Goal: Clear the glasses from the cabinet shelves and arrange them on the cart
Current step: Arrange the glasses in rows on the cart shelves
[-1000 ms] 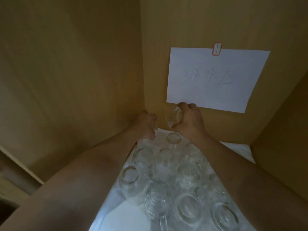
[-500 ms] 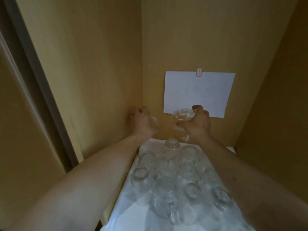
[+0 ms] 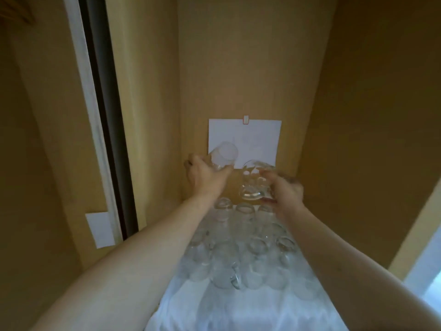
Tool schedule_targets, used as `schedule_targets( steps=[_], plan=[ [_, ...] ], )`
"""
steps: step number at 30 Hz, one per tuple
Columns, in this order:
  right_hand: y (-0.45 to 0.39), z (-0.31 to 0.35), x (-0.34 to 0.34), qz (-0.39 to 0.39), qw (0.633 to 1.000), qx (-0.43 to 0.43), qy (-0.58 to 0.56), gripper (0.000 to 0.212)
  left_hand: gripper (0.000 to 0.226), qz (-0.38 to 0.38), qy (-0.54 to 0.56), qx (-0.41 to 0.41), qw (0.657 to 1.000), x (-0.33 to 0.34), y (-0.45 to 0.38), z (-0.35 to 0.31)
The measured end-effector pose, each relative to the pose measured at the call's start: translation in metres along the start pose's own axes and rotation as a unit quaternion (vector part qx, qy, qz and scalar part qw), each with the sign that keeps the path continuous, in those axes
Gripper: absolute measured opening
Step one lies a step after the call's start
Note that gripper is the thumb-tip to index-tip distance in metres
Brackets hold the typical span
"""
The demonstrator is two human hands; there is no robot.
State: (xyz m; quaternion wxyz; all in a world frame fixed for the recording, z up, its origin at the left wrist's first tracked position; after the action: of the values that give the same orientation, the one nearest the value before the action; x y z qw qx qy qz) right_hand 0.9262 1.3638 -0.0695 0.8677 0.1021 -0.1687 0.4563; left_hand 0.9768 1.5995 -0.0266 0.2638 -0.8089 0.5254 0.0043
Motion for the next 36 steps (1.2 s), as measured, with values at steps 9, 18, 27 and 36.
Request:
schedule_targets(
  steps=[9,18,27,36],
  plan=[
    [0.069,-0.002,-0.046,0.114,0.975,0.083,-0.169,0.053,0.065,0.074,0.089,-0.027,0.993,0.005,0.066,-0.013],
    [0.112,0.026,-0.072,0.218,0.914,0.093,-0.331,0.057,0.062,0.127,0.194,-0.073,0.970,0.011,0.104,-0.034],
    [0.161,0.052,-0.141,0.207,0.935,0.075,-0.277,0.043,0.038,0.178,0.300,-0.140,0.927,0.011,0.175,-0.070],
    [0.226,0.081,-0.220,0.182,0.941,0.083,-0.274,0.062,0.062,0.240,0.249,-0.087,0.934,0.007,0.277,-0.123]
  ],
)
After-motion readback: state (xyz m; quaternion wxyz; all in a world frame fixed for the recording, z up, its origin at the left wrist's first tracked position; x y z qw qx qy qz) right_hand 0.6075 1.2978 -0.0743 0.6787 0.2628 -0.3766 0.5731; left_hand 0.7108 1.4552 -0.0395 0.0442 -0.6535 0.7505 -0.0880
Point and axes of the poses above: each hand's wrist, its own y-axis away from the middle knuckle, its own x-axis out of the palm, z = x × y, the point moved 7 cm from there along -y, towards the middle knuckle, and after that the axes turned 6 degrees about -y, right-handed, at the moved point
